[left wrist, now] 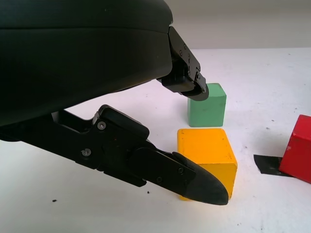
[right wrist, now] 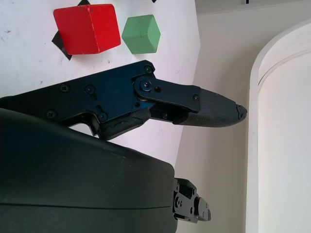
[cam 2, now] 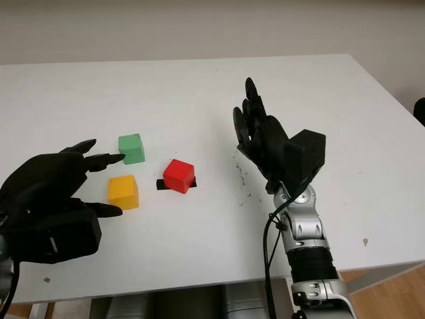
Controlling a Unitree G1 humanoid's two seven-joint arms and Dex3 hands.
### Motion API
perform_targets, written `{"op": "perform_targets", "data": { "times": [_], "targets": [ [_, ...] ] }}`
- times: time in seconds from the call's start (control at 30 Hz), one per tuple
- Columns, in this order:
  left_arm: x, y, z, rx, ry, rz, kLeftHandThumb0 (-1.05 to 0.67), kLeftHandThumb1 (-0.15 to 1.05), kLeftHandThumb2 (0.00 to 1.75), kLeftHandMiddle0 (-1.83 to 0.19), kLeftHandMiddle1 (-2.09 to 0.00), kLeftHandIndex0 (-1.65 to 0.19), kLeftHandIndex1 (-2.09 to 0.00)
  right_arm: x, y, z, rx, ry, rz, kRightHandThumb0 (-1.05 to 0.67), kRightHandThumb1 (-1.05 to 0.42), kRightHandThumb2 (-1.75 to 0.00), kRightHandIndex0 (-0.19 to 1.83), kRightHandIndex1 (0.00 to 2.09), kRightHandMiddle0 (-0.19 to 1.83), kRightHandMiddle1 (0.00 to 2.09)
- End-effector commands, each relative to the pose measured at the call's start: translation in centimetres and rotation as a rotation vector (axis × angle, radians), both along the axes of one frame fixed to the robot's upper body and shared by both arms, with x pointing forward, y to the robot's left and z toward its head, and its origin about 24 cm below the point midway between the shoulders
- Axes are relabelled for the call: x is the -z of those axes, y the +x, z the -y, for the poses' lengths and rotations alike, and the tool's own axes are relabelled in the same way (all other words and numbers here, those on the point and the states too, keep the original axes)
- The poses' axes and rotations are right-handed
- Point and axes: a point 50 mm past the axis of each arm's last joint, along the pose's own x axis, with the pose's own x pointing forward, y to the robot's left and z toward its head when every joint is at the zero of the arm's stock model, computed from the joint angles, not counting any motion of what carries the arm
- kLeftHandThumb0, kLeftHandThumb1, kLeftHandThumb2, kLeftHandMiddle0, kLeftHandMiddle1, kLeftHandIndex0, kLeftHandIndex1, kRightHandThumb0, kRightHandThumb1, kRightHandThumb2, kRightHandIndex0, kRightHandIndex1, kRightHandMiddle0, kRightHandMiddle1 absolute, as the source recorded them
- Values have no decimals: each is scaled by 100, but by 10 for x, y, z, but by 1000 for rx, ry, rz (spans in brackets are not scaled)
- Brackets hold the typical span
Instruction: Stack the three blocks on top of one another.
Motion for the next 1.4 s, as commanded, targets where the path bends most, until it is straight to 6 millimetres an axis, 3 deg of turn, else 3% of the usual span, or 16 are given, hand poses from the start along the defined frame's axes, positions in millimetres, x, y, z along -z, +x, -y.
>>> {"op": "perform_targets", "data": {
  "times": [0.0, 1.37],
  "targets": [
    [0, 2, 2, 0, 7, 21, -77, 96, 6, -9, -5, -43, -9, -6, 1, -1, 5, 9, 30, -76, -105, -59, -19, 0, -19, 0],
    [18, 3, 6, 10, 53, -3, -76, 98, 6, -10, -5, -45, -11, -8, -2, 2, 27, 47, 16, -72, -105, -54, -19, 0, -19, 0]
  ]
}}
